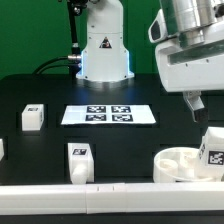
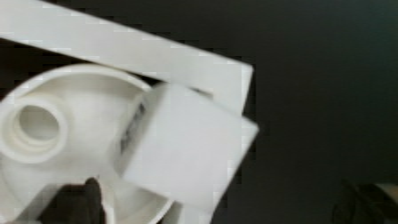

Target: Assemble stool

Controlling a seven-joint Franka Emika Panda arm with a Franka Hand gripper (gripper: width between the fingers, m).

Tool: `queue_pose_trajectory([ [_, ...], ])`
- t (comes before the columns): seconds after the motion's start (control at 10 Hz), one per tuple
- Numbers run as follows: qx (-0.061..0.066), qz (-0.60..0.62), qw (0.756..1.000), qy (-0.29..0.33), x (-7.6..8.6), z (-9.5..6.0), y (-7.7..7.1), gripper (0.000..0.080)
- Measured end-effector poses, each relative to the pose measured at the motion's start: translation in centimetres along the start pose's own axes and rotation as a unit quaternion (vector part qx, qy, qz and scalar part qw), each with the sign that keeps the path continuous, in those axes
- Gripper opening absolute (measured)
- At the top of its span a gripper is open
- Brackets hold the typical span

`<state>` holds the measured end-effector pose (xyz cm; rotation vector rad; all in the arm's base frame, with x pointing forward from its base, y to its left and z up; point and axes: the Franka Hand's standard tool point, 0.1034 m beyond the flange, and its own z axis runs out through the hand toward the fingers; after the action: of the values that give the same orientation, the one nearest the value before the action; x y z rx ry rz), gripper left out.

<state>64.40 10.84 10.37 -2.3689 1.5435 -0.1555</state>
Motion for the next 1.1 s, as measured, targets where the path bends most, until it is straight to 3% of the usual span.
queue_pose_trajectory([
  [0.3, -0.009, -0.179, 0.984, 0.006, -0.5, 0.0, -0.2, 0.0649],
  [0.6, -0.031, -0.421, 0.906, -0.007, -1.2, 0.9, 0.4, 0.0649],
  [0.7, -0.030, -0.432, 0.901, -0.004, -1.0, 0.8, 0.3, 0.0649],
  [0.9, -0.034, -0.503, 0.864, -0.004, -0.7, 0.7, 0.4, 0.0649],
  [1.0, -0.037, -0.538, 0.842, -0.004, -0.6, 0.7, 0.4, 0.0649],
  [1.1, -0.056, -0.627, 0.777, -0.017, -1.0, 0.6, 0.3, 0.0649],
])
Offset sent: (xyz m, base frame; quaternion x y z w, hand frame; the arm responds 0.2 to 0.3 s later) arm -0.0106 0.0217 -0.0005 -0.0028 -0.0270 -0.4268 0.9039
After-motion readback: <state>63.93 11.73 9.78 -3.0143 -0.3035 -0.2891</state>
